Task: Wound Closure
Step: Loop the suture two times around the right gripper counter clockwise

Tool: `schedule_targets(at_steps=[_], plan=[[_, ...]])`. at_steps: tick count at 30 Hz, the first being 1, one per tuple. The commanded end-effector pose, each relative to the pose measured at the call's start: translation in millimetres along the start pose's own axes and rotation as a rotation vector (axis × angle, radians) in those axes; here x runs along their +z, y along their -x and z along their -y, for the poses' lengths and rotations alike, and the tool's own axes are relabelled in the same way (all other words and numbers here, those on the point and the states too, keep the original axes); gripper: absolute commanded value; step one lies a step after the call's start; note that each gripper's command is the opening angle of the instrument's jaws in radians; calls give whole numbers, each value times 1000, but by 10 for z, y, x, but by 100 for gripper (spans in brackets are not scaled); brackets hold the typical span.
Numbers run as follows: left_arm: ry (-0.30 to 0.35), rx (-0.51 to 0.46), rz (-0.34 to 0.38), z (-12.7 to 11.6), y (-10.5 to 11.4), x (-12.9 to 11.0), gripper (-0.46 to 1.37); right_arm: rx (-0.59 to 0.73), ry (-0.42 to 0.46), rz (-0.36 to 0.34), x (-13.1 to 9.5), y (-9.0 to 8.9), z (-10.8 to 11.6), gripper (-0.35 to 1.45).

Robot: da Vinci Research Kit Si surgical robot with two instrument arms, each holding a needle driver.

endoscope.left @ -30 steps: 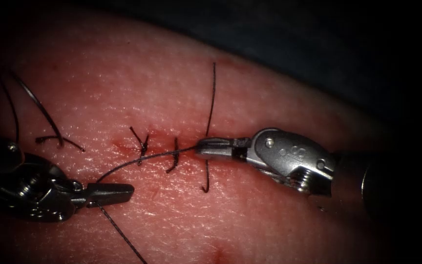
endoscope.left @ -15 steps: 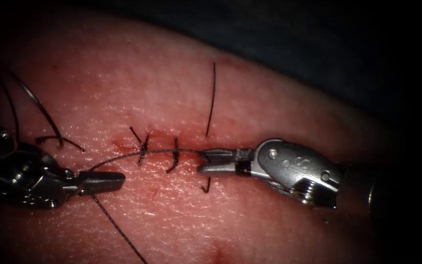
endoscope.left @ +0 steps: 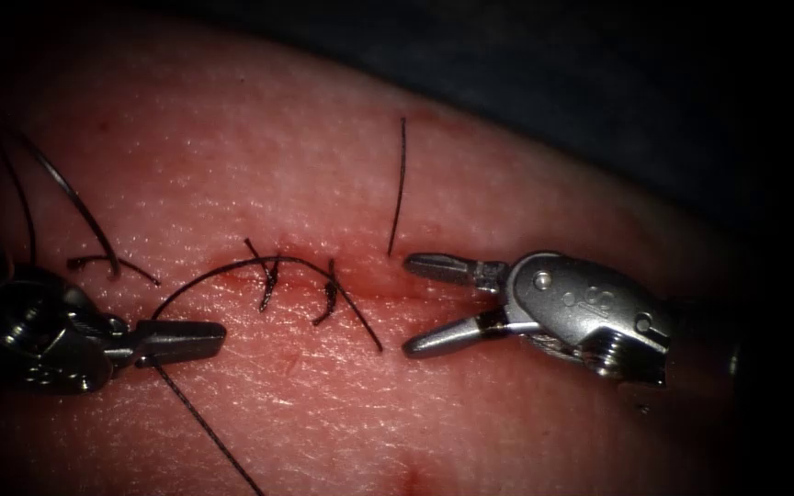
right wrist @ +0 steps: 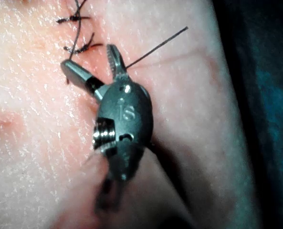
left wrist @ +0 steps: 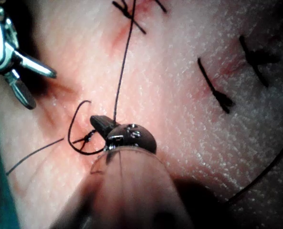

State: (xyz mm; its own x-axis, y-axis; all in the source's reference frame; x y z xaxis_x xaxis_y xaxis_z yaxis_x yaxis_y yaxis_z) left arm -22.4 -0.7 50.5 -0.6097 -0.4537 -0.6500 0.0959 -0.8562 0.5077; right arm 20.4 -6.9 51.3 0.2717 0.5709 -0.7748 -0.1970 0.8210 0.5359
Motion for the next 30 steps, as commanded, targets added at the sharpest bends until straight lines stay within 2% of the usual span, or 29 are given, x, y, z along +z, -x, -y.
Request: schedule_targets(at_steps=[1, 5, 10, 20, 22, 23, 24, 25, 30], plan=[[7, 6, 1, 1, -1, 0, -35, -4, 7, -6, -2, -1, -2, 114], [4, 21, -6, 9, -5, -1, -35, -25, 34, -6, -14, -11, -19, 106], [3, 42, -11, 15, -12, 4, -35, -34, 43, -4, -14, -10, -34, 98], [3, 43, -37, 20, -20, 23, -35, -43, 43, -4, -5, -10, -41, 77], [3, 50, -38, 19, -23, 25, -35, -48, 36, -8, -1, -10, -45, 47], [4, 56, -46, 18, -25, 26, -35, -47, 24, -10, 1, -10, -48, 6], [4, 57, -48, 17, -26, 27, -35, -47, 19, -10, 2, -10, -50, -19], [1, 56, -51, 17, -27, 27, -35, -46, 13, -11, 5, -11, -53, -35], [14, 80, -67, 18, -33, 33, -35, -56, -15, -16, 21, -14, -67, -35]])
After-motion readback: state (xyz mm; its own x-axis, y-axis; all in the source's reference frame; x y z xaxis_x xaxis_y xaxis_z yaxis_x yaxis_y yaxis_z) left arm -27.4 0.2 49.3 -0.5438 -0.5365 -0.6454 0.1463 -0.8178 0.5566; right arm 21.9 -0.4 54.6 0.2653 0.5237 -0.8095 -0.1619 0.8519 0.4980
